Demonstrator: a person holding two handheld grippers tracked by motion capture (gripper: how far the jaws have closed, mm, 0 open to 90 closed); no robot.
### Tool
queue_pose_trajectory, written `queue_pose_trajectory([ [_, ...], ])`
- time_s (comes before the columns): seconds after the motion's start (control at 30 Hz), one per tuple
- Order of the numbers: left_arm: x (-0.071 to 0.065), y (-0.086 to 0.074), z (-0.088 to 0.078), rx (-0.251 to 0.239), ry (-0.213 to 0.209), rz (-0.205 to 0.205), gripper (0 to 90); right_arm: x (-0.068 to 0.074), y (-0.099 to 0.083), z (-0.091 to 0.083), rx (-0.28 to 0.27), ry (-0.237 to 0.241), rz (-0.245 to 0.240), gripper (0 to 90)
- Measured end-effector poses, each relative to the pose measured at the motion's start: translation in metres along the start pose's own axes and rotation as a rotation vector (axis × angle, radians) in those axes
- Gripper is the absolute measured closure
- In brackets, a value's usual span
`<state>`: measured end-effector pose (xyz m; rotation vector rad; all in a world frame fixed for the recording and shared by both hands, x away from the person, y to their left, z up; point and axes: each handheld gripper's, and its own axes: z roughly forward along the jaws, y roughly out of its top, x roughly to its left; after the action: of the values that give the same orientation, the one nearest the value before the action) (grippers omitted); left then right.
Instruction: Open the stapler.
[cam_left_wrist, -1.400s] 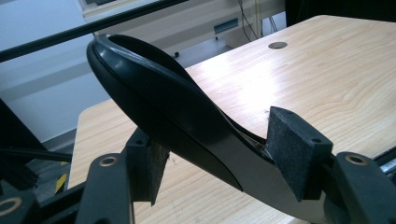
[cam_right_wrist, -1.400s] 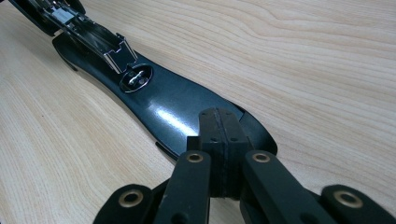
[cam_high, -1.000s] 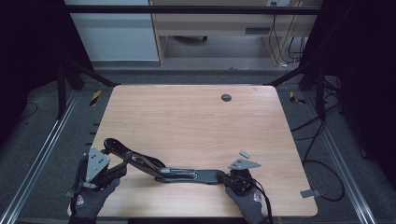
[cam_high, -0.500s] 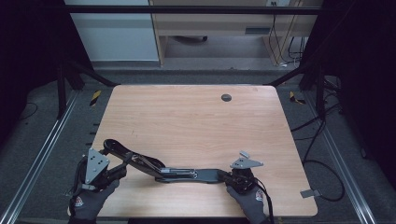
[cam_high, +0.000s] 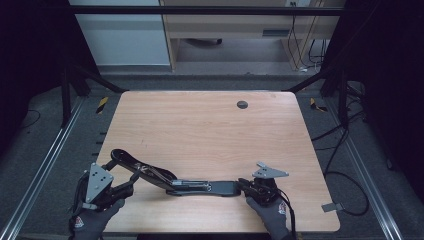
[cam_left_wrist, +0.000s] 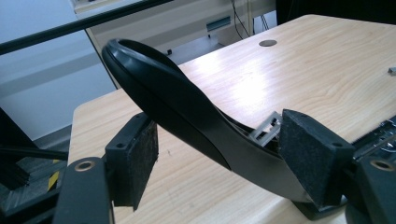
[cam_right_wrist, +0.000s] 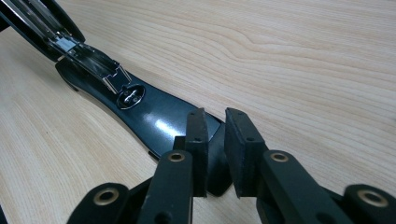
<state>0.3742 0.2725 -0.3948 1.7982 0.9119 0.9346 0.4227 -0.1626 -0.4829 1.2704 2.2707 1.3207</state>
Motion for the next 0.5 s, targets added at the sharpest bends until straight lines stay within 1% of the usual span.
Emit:
queue_pose_trajectory([
  [0.2, -0.003, -0.004, -0.007, 0.012, 0.001, -0.009, 27.5, 0.0, 0.001, -0.002, 0.006, -0.019, -0.002, 74.1],
  [0.23, -0.004, -0.007, -0.008, 0.023, 0.001, -0.006, 27.5, 0.0, 0.001, -0.002, 0.01, -0.025, -0.003, 72.4],
  [0.27, -0.004, -0.007, -0.008, 0.023, 0.001, -0.006, 27.5, 0.0, 0.001, -0.002, 0.01, -0.025, -0.003, 72.4],
  [0.3, -0.005, -0.009, -0.008, 0.029, 0.003, -0.008, 27.5, -0.001, 0.002, -0.004, 0.009, -0.034, -0.005, 70.4],
  [0.33, -0.004, -0.012, -0.008, 0.039, 0.001, -0.01, 27.5, -0.001, 0.002, -0.004, 0.009, -0.034, -0.005, 70.4],
  [0.37, -0.005, -0.015, -0.008, 0.047, 0.001, -0.015, 27.5, -0.002, 0.002, -0.004, 0.005, -0.039, -0.006, 67.0],
  [0.4, -0.005, -0.015, -0.008, 0.047, 0.001, -0.015, 27.5, -0.002, 0.002, -0.004, 0.005, -0.039, -0.006, 67.0],
  [0.5, -0.004, -0.022, -0.007, 0.064, 0.0, -0.017, 27.5, -0.003, 0.003, -0.006, 0.013, -0.051, 0.002, 64.6],
])
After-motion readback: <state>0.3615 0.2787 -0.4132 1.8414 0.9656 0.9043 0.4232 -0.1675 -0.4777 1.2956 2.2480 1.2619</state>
